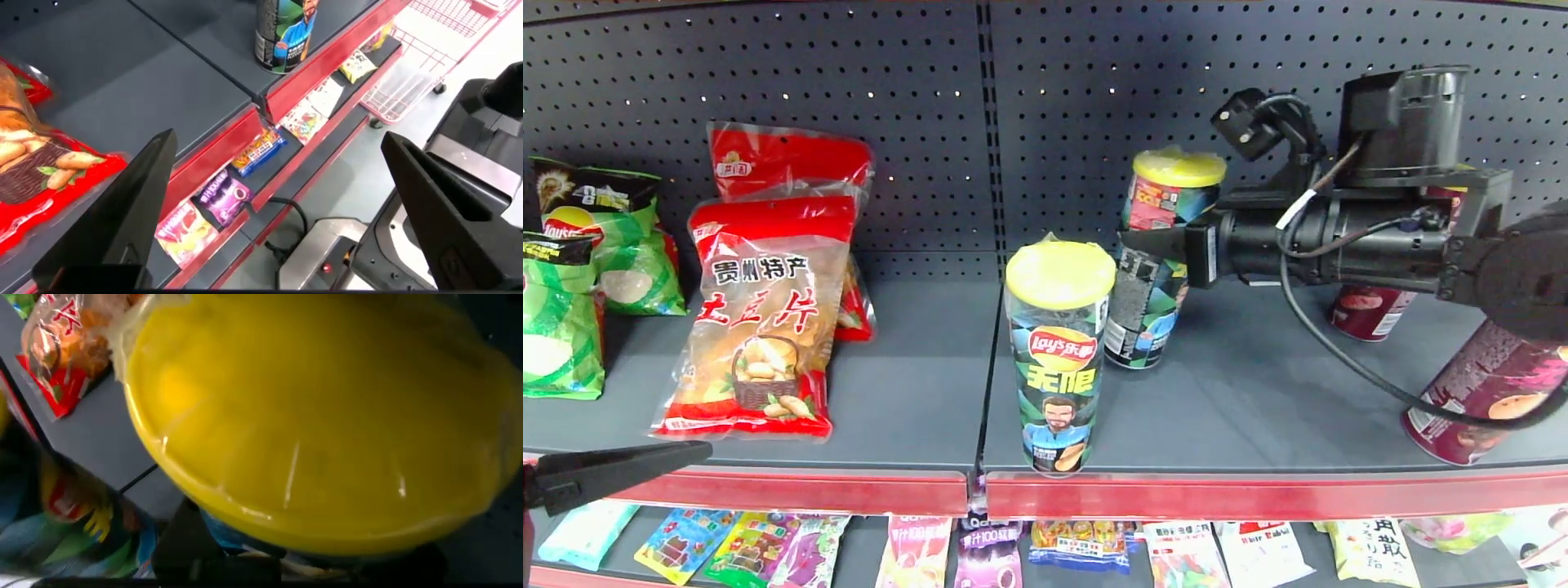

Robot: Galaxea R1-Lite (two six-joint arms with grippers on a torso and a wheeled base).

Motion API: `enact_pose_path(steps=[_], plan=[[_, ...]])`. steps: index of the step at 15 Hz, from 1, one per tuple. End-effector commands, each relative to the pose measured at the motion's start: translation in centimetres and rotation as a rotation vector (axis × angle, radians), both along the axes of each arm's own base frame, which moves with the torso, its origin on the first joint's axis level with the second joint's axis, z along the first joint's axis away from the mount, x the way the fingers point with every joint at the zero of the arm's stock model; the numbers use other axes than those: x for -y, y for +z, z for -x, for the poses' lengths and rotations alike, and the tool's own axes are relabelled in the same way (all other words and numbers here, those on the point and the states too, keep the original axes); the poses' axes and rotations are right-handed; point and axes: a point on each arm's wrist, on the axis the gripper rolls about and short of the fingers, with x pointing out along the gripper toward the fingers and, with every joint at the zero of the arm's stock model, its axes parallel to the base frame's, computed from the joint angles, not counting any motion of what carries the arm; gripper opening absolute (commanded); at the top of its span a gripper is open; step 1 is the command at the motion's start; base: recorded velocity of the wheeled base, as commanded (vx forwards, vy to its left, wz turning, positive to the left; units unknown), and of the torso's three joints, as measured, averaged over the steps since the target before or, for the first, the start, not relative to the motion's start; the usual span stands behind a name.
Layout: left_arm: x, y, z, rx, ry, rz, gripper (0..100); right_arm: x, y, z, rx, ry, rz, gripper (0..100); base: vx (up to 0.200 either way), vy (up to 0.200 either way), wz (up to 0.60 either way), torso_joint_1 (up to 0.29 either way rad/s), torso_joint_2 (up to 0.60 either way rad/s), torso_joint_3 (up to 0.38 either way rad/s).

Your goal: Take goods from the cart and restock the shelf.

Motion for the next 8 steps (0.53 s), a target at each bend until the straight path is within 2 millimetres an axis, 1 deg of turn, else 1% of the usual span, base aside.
enact_pose_path(steps=[1,4,5,6,8], plan=[[0.0,0.1,-0.1,0.002,0.0,-0.001,100,-2.1,-1.4,-3.1,-0.009,0.011,0.015,0,0.0,0.0,0.0,0.0,0.0,0.0],[0.0,0.1,-0.1,0.003,0.0,-0.002,100,-3.2,-1.3,-4.7,0.011,0.016,0.003,0,0.0,0.0,0.0,0.0,0.0,0.0],[0.0,0.1,-0.1,0.002,0.0,-0.001,100,-3.8,-1.6,-5.0,0.01,0.022,0.004,0,0.0,0.0,0.0,0.0,0.0,0.0],[0.0,0.1,-0.1,0.002,0.0,-0.001,100,-3.9,-1.6,-5.1,0.009,0.023,0.005,0,0.0,0.0,0.0,0.0,0.0,0.0],[0.0,0.1,-0.2,-0.001,0.0,-0.001,100,-4.3,-2.4,-5.6,0.0,0.026,0.017,0,0.0,0.0,0.0,0.0,0.0,0.0]])
